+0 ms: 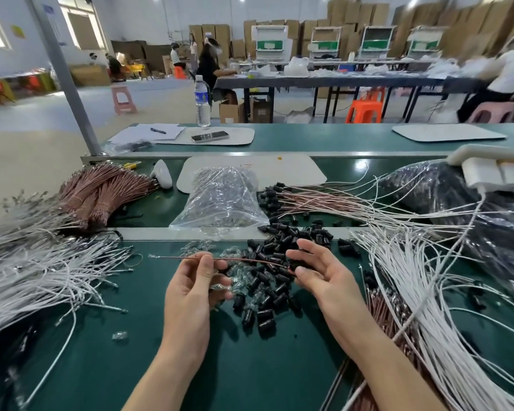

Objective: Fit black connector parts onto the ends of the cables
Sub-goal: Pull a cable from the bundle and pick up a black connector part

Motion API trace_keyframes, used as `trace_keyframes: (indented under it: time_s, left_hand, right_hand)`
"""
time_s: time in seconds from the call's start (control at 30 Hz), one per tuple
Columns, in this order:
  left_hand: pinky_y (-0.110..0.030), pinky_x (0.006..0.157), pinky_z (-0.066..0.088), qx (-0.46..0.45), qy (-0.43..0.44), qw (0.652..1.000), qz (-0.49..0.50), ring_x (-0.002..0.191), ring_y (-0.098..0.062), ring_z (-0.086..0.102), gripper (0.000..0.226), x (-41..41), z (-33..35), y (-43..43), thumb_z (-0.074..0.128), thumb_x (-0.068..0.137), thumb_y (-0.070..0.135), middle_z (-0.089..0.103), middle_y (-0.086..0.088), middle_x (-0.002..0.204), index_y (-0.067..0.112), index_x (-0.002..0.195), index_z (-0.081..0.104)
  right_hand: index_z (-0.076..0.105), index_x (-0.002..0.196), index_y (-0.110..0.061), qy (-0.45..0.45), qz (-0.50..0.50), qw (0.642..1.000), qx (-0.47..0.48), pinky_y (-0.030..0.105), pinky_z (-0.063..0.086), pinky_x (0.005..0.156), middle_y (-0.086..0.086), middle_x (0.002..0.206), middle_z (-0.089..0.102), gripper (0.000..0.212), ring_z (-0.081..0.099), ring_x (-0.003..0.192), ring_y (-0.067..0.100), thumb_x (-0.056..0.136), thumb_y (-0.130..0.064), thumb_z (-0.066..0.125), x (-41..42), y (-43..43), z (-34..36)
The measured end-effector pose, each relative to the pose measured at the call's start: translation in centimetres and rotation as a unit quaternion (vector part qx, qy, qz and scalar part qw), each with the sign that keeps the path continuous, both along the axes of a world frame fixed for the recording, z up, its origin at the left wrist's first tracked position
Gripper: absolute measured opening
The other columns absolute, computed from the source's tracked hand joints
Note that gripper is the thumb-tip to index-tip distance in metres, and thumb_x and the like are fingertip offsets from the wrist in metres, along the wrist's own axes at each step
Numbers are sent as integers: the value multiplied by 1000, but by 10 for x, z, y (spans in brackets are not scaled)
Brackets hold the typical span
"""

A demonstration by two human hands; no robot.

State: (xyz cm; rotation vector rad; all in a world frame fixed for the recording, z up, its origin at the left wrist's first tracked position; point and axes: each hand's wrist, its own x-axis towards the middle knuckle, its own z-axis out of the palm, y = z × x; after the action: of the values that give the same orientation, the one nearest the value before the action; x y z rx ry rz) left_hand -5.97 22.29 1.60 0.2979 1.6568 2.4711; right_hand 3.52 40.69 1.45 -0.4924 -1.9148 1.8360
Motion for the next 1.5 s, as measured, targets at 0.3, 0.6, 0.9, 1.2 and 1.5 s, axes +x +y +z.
trace_keyframes:
  time_s: [0.3, 0.6, 0.9, 1.2, 1.5]
  left_hand:
    - [-23, 54, 53, -8, 36, 999, -4, 67, -13, 62, 12, 5, 0, -3, 59, 91, 32, 73, -5, 92, 25, 90, 69]
    - [-22, 53, 51, -20, 47, 999, 0, 65, -13, 61, 12, 7, 1, -3, 59, 91, 32, 72, -3, 89, 29, 86, 70]
    - [-25, 54, 54, -82, 95, 992, 8, 66, -18, 63, 18, 10, -2, 1, 60, 95, 31, 72, -6, 88, 14, 98, 66]
    - [-27, 54, 54, -61, 92, 994, -7, 67, -19, 64, 17, 17, 3, 2, 60, 93, 24, 75, -11, 95, 11, 101, 66]
    - [-25, 61, 55, -100, 127, 984, -72, 68, -16, 67, 16, 39, 5, 12, 71, 82, 33, 76, -7, 87, 28, 96, 75]
  right_hand:
    - [61, 127, -42, 4, -6, 1000, -24, 39, 50, 104, -15, 117, 73, 49, 68, 108, 8, 96, -4, 65, 5, -3, 1]
    - [66, 123, -31, 34, 1, 993, -115, 30, 55, 93, -1, 112, 76, 43, 71, 107, 16, 92, -1, 66, 6, -1, -1]
    - [66, 126, -17, 114, 33, 954, -277, 22, 58, 81, 11, 114, 75, 52, 73, 99, 18, 77, -3, 71, 9, 1, 6]
    - [60, 132, -18, 105, 45, 952, -285, 20, 58, 76, 10, 110, 76, 60, 70, 86, 11, 75, -2, 70, 10, -4, 13]
    - [60, 128, -9, 97, 75, 951, -285, 16, 57, 71, 9, 109, 77, 55, 72, 84, 7, 74, -2, 67, 6, -12, 15]
